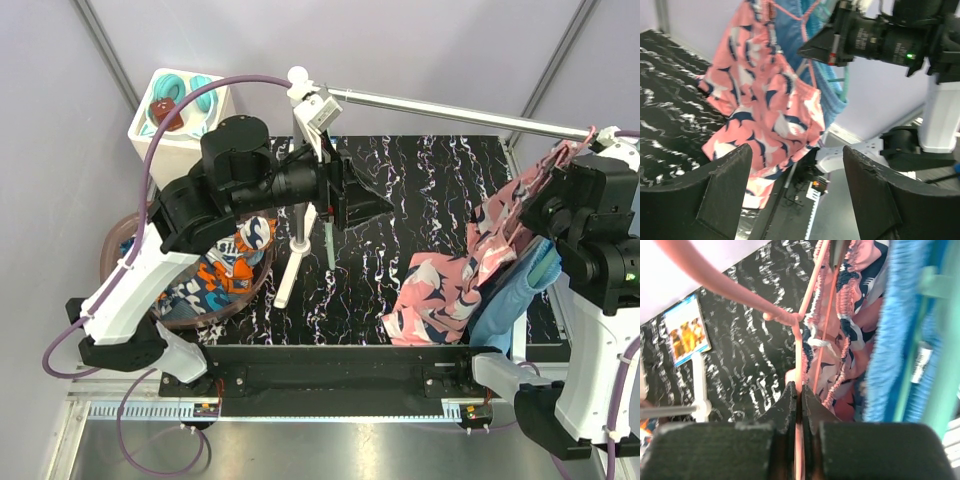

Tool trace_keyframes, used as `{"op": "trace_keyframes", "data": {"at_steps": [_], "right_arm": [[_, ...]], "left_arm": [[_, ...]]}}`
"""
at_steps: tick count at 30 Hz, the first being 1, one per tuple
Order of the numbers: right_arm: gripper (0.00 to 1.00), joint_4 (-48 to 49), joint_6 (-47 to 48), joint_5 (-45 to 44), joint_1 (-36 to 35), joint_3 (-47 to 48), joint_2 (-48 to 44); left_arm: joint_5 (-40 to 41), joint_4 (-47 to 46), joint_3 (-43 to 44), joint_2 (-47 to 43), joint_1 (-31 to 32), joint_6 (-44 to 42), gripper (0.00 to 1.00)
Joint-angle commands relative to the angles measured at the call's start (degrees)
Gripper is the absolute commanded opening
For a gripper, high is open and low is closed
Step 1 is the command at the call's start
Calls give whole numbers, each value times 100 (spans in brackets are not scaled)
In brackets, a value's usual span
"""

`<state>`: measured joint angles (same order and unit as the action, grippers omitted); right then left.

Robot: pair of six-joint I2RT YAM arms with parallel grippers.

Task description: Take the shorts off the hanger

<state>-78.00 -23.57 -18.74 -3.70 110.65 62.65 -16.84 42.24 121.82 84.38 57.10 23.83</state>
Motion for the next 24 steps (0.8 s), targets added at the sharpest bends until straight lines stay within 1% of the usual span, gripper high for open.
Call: {"op": "trace_keyframes", "data": {"at_steps": [1, 3, 4, 9, 12, 13, 15, 17, 19, 20, 21, 23, 24], "right_arm": [[0, 355, 221, 660, -16, 281, 80], [0, 382, 283, 740, -25, 360, 72], [0, 399, 292, 862, -16, 430, 89], [0, 688, 406, 1574, -16, 773, -69], [0, 873, 432, 2277, -16, 957, -148], [0, 917, 415, 2635, -25, 984, -157], [0, 988, 319, 2927, -25, 994, -201], [0, 1006, 248, 3419, -16, 967, -201], [0, 971, 187, 3919, -16, 827, -218], [0, 997, 99, 4096, -16, 740, -288], [0, 1067, 29, 4263, -16, 512, -332], [0, 1250, -199, 4650, -16, 239, -578], [0, 1339, -279, 4834, -25, -76, -674]], "left_arm": [[-294, -488, 193, -35, 370, -1, 75], [92, -480, 79, -53, 564, -63, 75], [180, -488, 53, -62, 722, -72, 75], [594, -489, 8, -53, 1083, -124, 75], [752, -515, 52, -9, 1206, -133, 75], [787, -515, 70, 0, 1259, -125, 75], [893, -524, 123, 78, 1399, -133, 75], [1120, -524, 140, 114, 1531, -186, 76], [1454, -532, 132, 131, 1821, -317, 78], [1847, -541, 105, 131, 1927, -405, 78], [1990, -541, 96, 140, 2136, -554, 78], [2254, -541, 53, 149, 2287, -634, 78], [2290, -541, 26, 175, 2392, -643, 78]]}}
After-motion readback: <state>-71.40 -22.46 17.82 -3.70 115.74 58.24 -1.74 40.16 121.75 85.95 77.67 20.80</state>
